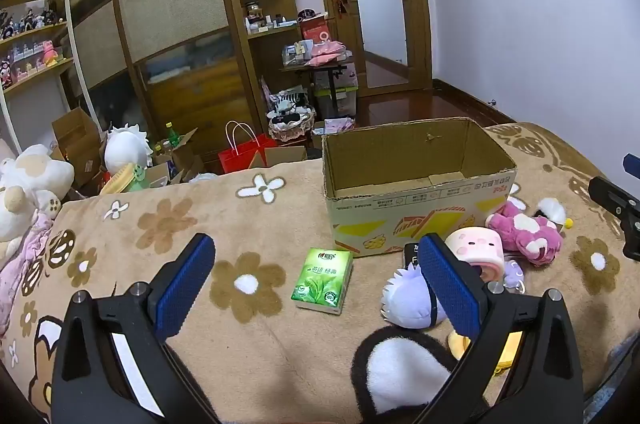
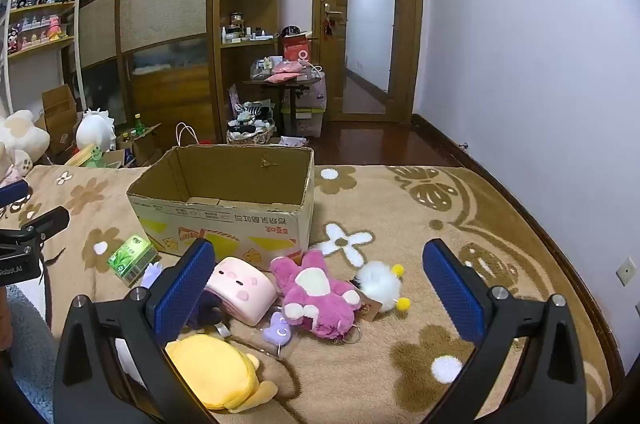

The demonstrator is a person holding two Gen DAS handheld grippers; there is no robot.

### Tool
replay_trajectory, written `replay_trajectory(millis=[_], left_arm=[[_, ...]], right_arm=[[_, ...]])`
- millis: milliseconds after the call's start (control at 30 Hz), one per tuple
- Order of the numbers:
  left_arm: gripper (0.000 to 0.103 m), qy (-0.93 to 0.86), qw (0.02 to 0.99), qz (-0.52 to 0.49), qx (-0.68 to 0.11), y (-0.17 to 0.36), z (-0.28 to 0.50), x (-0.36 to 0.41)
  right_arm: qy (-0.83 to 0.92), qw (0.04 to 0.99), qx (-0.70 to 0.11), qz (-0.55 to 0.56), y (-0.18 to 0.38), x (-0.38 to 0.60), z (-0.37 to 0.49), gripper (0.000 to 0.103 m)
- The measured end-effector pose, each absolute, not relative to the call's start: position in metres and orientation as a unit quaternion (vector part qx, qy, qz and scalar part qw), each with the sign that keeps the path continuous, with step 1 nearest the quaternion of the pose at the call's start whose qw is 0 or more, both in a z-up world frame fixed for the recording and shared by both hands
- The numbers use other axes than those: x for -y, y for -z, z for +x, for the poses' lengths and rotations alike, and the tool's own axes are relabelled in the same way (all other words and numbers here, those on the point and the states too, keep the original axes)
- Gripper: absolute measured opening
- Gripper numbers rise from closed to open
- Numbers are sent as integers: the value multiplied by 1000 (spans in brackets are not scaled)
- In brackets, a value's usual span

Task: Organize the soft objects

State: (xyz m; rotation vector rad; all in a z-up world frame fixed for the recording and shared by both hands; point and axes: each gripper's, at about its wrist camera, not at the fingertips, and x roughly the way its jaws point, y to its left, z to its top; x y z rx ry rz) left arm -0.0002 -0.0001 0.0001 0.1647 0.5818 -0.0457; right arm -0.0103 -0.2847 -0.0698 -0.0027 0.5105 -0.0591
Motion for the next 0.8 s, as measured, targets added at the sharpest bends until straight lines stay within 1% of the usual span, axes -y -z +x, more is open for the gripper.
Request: replay_trajectory(millis=[800], left_arm=[[101,23,954,82,-288,0,0,0]], right_arm=[[30,966,-257,-4,71,284,-10,103]])
